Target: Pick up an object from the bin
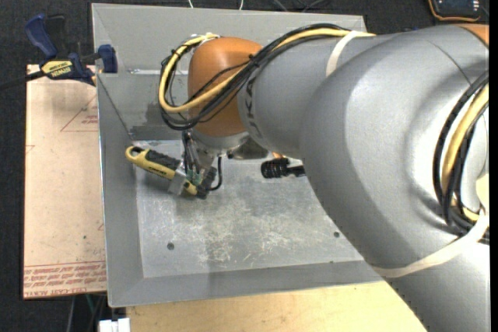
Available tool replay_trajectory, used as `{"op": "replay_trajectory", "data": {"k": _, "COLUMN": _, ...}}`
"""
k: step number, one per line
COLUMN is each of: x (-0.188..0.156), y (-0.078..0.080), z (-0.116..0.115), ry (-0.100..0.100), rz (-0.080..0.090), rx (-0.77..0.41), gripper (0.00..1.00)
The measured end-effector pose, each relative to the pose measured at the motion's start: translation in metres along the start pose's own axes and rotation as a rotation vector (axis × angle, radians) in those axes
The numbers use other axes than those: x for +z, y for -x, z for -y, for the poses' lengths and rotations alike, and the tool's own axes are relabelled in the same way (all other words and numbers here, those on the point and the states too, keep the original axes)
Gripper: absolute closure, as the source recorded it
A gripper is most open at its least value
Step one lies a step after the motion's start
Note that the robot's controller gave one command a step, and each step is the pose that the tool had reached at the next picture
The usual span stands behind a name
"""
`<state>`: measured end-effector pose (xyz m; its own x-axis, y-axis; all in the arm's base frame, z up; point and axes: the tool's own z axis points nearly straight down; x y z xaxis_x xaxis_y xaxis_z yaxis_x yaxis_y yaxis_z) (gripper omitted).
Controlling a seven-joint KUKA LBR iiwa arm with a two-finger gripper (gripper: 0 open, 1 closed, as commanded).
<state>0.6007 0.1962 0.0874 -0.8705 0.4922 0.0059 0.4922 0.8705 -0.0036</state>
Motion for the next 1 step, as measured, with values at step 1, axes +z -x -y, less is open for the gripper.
{"op": "replay_trajectory", "data": {"k": 1, "x": -0.0296, "y": 0.0011, "z": -0.0012, "ry": 0.005, "rz": 0.004, "rx": -0.002, "gripper": 1.00}}
